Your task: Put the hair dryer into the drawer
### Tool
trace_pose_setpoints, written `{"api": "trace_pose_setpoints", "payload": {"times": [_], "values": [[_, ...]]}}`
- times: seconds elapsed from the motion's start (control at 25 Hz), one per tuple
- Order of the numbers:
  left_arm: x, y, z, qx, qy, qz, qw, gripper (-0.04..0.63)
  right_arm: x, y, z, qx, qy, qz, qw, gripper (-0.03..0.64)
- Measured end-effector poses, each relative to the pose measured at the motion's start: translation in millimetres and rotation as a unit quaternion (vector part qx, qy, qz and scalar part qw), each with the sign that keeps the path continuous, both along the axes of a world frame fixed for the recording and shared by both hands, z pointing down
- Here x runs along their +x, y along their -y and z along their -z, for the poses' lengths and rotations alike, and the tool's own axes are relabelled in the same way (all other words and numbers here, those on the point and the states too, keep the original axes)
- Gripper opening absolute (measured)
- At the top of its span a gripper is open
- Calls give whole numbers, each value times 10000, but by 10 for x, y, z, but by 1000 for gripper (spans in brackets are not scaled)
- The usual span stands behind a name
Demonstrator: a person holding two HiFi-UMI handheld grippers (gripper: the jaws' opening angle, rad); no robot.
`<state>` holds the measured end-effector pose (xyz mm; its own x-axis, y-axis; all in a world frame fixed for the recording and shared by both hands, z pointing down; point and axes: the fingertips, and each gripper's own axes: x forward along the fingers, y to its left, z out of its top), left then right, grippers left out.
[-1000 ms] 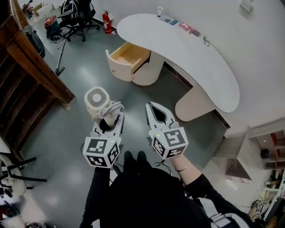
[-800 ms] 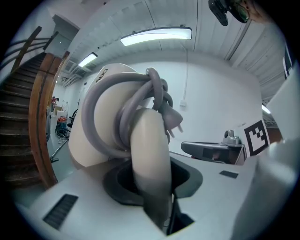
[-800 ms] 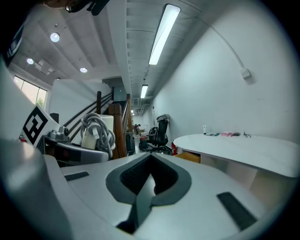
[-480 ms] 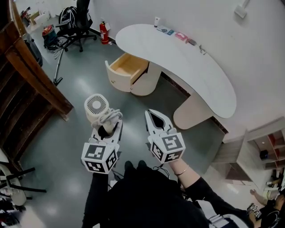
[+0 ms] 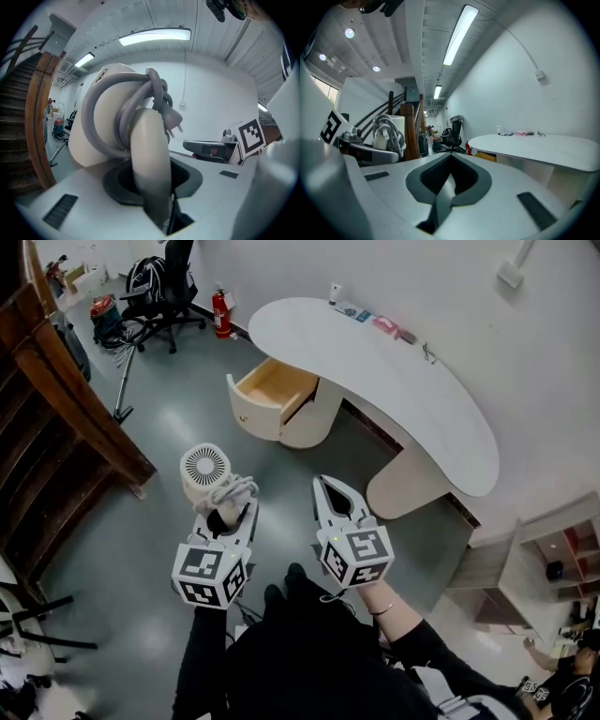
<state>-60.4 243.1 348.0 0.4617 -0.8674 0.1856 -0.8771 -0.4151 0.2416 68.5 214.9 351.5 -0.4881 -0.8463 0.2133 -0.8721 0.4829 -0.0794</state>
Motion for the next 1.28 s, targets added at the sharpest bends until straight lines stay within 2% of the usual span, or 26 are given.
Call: {"api": "trace_pose_setpoints", "payload": {"times": [0.44, 0.76, 1.28], "values": [[-59, 213, -114, -138, 19, 21, 9999, 120, -34, 197, -133, -171, -90, -38, 9998, 2], [-72, 704, -185, -224, 190, 11, 9996, 120, -19, 708, -230, -296, -114, -125, 9994, 1], [-140, 1613, -302, -477, 129, 58, 9988, 120, -141, 1584, -374, -550, -185, 26, 9983, 2]]}}
